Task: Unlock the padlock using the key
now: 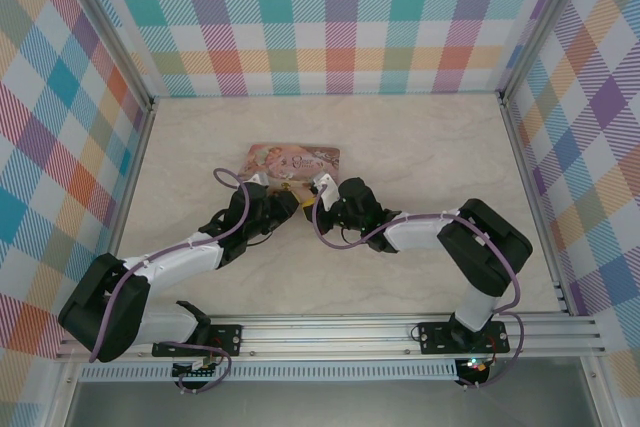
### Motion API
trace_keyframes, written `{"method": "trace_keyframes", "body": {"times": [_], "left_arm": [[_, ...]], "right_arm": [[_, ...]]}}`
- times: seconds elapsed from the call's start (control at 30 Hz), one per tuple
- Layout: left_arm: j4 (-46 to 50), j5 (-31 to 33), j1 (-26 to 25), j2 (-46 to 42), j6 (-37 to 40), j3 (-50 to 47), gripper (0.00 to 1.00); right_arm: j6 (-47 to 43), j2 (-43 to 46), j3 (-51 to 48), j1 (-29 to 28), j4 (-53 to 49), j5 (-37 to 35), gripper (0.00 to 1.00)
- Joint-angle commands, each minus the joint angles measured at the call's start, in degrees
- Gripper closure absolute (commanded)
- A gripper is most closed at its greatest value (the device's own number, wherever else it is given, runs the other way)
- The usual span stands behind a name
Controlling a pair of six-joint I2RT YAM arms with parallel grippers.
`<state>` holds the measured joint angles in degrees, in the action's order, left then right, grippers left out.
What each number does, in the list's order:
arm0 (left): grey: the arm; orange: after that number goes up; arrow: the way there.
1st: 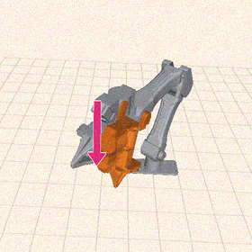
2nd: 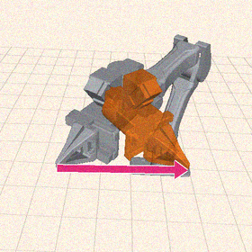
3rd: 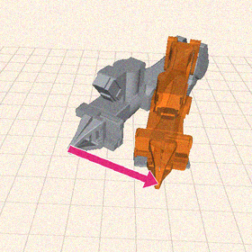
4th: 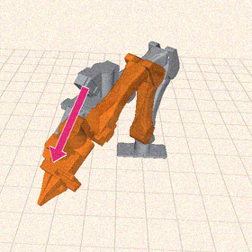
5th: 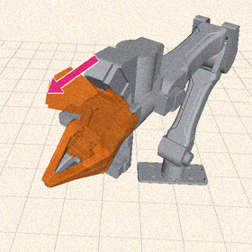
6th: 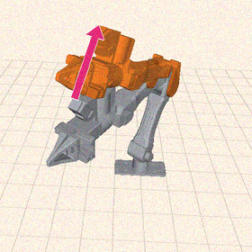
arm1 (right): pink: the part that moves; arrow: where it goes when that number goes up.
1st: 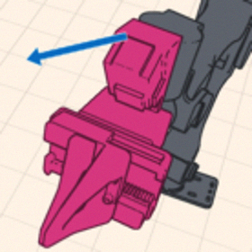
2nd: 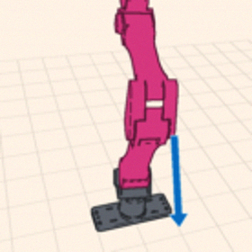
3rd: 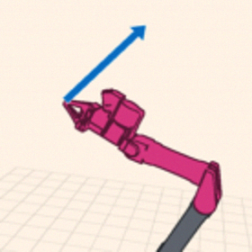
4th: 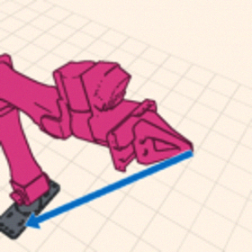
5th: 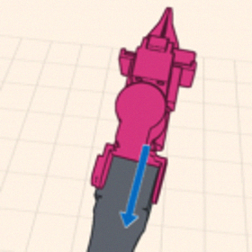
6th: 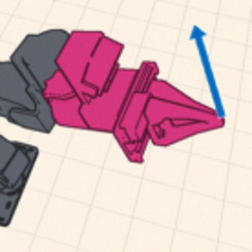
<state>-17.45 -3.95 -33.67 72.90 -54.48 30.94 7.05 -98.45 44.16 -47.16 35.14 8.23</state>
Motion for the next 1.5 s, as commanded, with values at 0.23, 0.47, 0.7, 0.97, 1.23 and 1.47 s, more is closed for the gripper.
{"method": "trace_keyframes", "body": {"times": [0.23,0.47,0.7,0.97,1.23,1.47], "left_arm": [[-5.2,-6.2,-1.4,2.9,-1.2,1.7,0.94],[-5.8,-5.4,-1.5,4.7,-1.2,1.8,0.84],[-2.8,-2.7,-1.5,3.6,0.5,1.3,0.63],[4.2,2.2,-1.4,-3.0,1.6,-0.5,0.39],[10.7,4.9,-1.0,-10.8,-0.2,-3.0,0.31],[3.5,2.2,-1.1,-11.2,-7.6,-7.7,0.41]], "right_arm": [[9.5,-1.0,1.8,-0.2,9.0,3.1,0.97],[18.7,-1.1,-1.5,-0.9,9.6,0.8,0.98],[26.3,-1.6,-3.5,-1.2,6.5,-0.5,0.98],[32.9,-3.1,-5.1,-1.8,6.0,0.5,0.98],[39.3,-0.6,-4.9,-1.9,4.0,1.4,0.98],[47.4,-0.8,-4.5,-1.9,3.6,2.3,0.98]]}}
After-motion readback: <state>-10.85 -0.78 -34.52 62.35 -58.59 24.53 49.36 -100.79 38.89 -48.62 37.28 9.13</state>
